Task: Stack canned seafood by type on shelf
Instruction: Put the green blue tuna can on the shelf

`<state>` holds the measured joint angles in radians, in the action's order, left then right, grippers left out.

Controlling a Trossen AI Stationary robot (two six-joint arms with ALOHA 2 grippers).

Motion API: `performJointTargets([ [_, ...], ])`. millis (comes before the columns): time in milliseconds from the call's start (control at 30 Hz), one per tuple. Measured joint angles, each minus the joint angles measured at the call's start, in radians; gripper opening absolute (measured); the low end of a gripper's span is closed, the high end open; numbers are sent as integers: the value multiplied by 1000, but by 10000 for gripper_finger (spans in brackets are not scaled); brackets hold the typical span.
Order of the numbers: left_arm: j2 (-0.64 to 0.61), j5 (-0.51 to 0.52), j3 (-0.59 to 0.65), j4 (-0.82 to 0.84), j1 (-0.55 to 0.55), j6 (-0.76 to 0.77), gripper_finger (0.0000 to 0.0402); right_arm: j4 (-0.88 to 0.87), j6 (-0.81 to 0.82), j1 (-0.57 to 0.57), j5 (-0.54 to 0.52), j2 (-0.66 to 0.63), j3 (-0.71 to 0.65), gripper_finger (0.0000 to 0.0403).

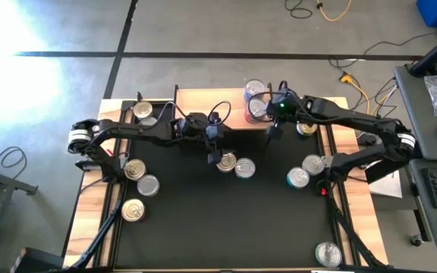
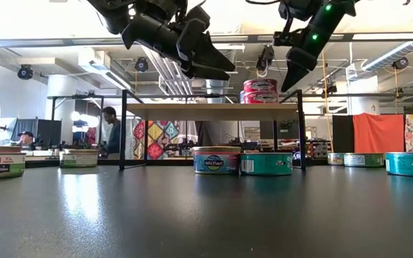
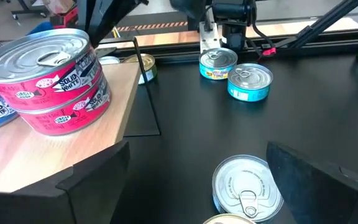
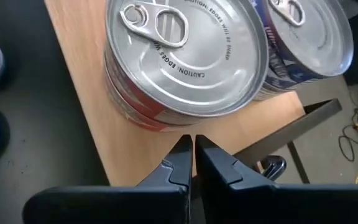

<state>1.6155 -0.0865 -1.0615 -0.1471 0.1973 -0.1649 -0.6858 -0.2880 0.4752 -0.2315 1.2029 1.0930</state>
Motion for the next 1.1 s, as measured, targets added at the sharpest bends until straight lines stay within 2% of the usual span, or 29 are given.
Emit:
performJointTargets([
  [100, -14, 23, 7, 24, -30, -15, 361, -12, 2, -20, -6, -34, 7, 13],
  [200, -35, 108, 23, 42, -88, -45, 361, -12, 32, -69, -52, -74, 8, 13],
  [300, -61, 167, 61, 27, -165, -57, 361, -15, 94, -159, -133, -113, -5, 13],
  [467, -114, 204, 155, -37, -297, -5, 361, -8, 246, -354, -140, -131, -26, 13],
  [667, -126, 232, 261, -96, -406, 177, 361, 86, 445, -589, -135, -56, -66, 13],
  [800, -102, 386, 293, -154, -534, 300, 361, 104, 604, -695, -136, 20, -70, 13],
  [933, -66, 564, 262, -158, -678, 376, 361, 105, 740, -784, -136, 94, -71, 13],
  [1100, -17, 591, 210, -157, -772, 479, 361, 106, 905, -874, -136, 172, -71, 13],
])
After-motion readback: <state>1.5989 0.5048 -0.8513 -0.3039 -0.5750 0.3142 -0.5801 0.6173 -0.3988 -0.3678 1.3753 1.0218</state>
